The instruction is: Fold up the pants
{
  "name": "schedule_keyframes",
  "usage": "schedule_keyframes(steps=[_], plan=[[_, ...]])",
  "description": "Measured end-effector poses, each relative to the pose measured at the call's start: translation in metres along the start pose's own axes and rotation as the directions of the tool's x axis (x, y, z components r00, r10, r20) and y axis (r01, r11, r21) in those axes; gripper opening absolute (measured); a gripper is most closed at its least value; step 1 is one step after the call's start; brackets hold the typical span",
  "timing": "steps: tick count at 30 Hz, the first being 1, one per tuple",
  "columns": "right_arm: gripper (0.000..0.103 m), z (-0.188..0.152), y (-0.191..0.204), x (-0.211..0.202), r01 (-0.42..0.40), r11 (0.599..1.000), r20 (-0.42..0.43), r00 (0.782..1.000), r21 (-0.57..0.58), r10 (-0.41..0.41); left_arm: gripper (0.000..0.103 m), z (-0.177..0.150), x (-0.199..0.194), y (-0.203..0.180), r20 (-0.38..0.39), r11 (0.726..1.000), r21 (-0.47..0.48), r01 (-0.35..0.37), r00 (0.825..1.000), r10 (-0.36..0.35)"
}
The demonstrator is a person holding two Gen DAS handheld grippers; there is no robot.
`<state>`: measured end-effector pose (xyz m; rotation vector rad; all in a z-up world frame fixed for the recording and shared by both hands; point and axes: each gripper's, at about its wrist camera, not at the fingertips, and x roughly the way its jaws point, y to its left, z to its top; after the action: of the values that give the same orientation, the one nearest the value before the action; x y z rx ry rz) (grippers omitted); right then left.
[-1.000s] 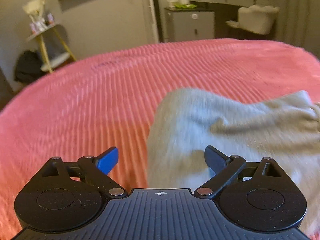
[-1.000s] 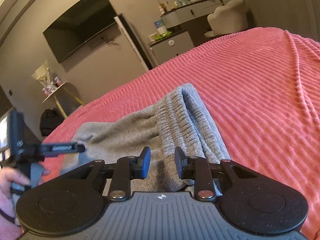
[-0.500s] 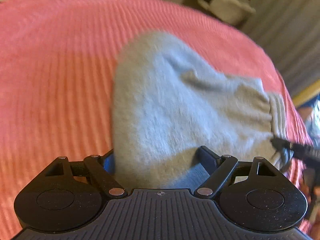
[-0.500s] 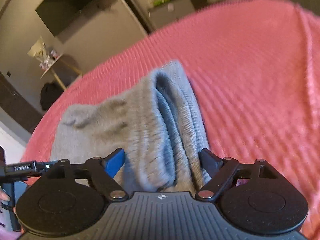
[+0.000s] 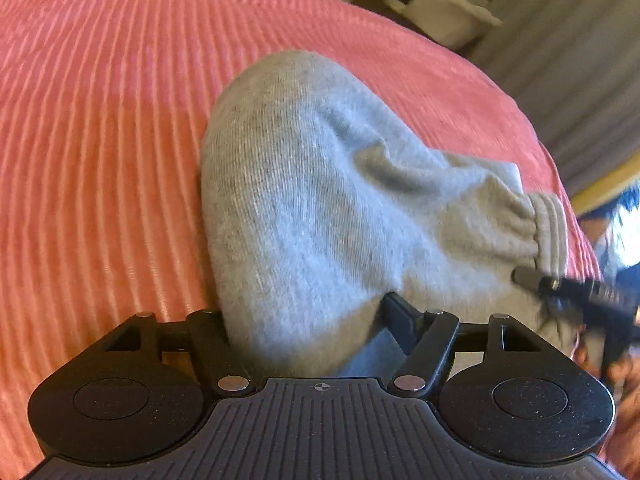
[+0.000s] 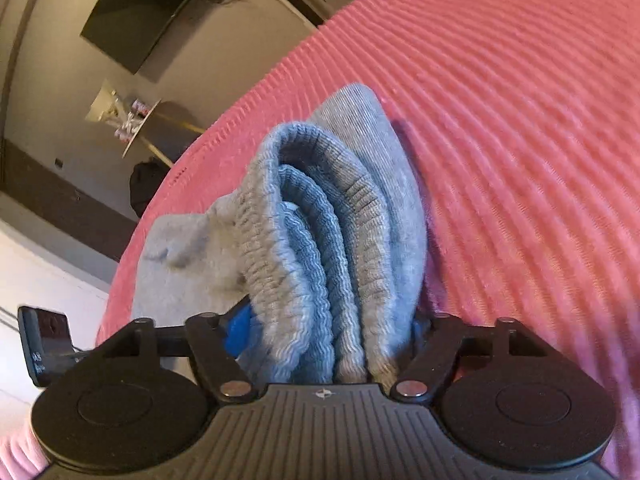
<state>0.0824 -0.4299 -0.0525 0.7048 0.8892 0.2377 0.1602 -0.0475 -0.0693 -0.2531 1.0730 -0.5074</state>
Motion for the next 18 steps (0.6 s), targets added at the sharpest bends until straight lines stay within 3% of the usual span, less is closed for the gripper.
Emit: schedule_keyframes(steps=[2,3,4,10,12,14,15,16,17,18], plan=[[0.076,-0.002,0.013,0.006,0.064,0.997,0.004,0.998,-0.035,-0.064,0.051,0.001,-0.005,-0.008,0.026,1.0,0.01,-0.023,0.999,0.023],[0.067,-0.004,0.023,0.006,0.109,0.992,0.016,0.994,-0.058,-0.108,0.039,-0.002,-0.012,-0.012,0.045,0.999,0.023,-0.034,0.998,0.033],[0.061,-0.007,0.033,0.004,0.142,0.987,0.033,0.99,-0.082,-0.139,0.034,-0.002,-0.018,-0.014,0.064,0.998,0.036,-0.041,0.997,0.039],[0.053,-0.002,0.087,-0.03,0.073,0.981,0.14,0.989,-0.178,-0.048,0.022,0.014,-0.056,-0.025,0.193,1.0,0.0,-0.003,0.981,0.003],[0.053,0.007,0.102,-0.034,0.055,0.978,0.159,0.987,-0.203,-0.022,0.023,0.026,-0.067,-0.027,0.231,1.0,-0.013,0.003,0.973,0.0],[0.055,0.019,0.109,-0.037,0.058,0.974,0.172,0.985,-0.219,-0.02,0.032,0.036,-0.072,-0.028,0.254,0.998,-0.027,-0.06,0.965,0.065],[0.062,0.024,0.11,-0.037,0.071,0.971,0.179,0.983,-0.23,-0.029,0.048,0.039,-0.073,-0.028,0.264,0.989,-0.036,-0.144,0.953,0.148],[0.075,0.03,0.109,-0.037,0.104,0.965,0.19,0.98,-0.24,-0.058,0.053,0.041,-0.072,-0.032,0.273,0.965,-0.045,-0.258,0.926,0.26],[0.081,0.035,0.11,-0.035,0.167,0.956,0.218,0.969,-0.24,-0.114,0.053,0.039,-0.071,-0.035,0.284,0.926,-0.045,-0.374,0.884,0.371],[0.087,0.036,0.109,-0.034,0.265,0.937,0.259,0.944,-0.227,-0.204,0.054,0.034,-0.071,-0.036,0.288,0.899,-0.017,-0.437,0.859,0.423]])
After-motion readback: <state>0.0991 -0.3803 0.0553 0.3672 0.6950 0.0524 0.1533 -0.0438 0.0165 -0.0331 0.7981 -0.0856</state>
